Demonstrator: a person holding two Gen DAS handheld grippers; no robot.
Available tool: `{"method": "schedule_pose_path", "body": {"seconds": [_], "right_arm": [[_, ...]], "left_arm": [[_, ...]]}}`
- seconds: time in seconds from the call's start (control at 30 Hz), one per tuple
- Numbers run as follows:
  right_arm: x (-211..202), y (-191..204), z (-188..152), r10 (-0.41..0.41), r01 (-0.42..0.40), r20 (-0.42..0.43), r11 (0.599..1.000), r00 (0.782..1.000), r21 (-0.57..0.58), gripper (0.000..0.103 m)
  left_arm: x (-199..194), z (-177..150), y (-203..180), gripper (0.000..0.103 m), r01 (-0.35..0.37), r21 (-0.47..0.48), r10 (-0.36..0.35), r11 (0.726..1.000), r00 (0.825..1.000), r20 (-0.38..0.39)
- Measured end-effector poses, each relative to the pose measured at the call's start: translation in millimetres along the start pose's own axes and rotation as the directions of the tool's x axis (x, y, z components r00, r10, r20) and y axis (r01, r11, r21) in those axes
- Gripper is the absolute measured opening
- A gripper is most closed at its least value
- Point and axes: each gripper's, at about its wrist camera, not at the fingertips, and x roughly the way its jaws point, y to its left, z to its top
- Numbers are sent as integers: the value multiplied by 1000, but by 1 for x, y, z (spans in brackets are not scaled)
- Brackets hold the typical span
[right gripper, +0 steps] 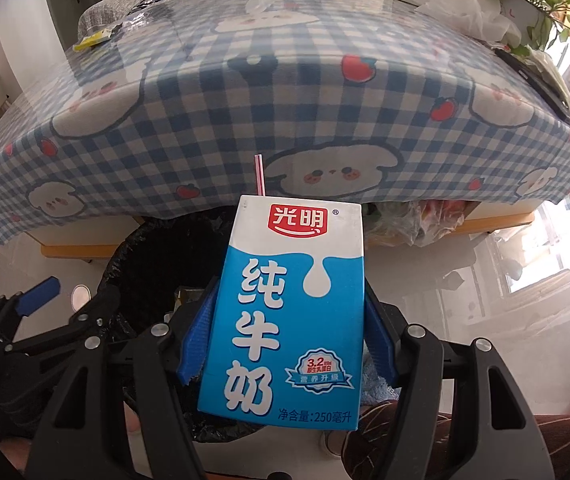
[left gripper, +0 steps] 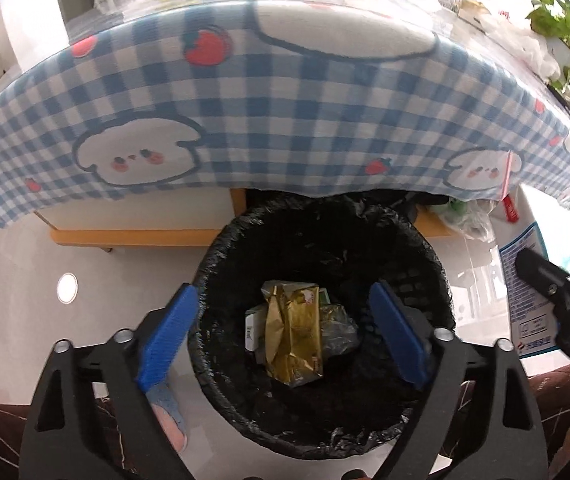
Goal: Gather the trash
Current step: 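Open the right tool to drop the milk carton into the bin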
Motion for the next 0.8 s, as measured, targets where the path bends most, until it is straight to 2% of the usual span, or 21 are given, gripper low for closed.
{"method": "schedule_pose_path", "body": {"seconds": [0.07,0.17,0.4,0.8], "right_arm": [[4,4,-2,9,-9,-3,1000,1000,-7,63],[10,14,-4,4,-4,-7,1000,1000,-27,63],[22,38,-8,6,-8,-23,997,1000,-72,63],[20,72,-3,64,-63,1,992,998,-111,63]], "left_arm": [[-2,-2,6,95,-7,5,7,1000,1000,13],[-5,-5,16,97,-8,5,8,1000,1000,22],[-4,-7,37,97,-40,-18,41,999,999,16],[-24,-6,61,97,-55,-46,58,997,996,63]]}}
